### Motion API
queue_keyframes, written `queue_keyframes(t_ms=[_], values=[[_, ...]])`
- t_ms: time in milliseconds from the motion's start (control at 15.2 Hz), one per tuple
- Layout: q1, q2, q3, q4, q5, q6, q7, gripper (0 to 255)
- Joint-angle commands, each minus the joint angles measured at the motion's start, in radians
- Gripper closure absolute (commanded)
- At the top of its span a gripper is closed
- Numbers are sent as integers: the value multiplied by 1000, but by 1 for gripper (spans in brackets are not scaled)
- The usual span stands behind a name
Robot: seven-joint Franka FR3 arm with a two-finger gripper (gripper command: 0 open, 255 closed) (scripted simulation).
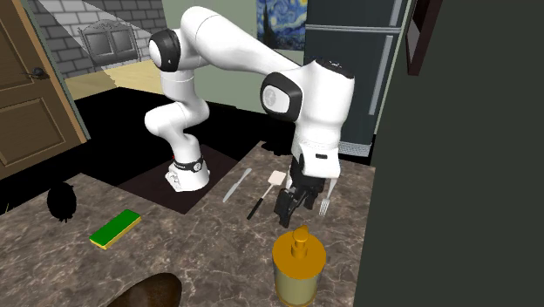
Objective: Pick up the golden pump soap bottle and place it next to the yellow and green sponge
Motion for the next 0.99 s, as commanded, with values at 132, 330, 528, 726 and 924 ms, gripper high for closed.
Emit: queue_keyframes(t_ms=[132,330,528,726,924], values=[[-5,121,-9,149,-9,-23,-7,0],[-9,125,-11,114,-10,15,-5,0],[-12,130,-12,82,-12,53,-3,0],[-13,131,-12,77,-12,60,-3,0],[-13,131,-12,77,-12,60,-3,0]])
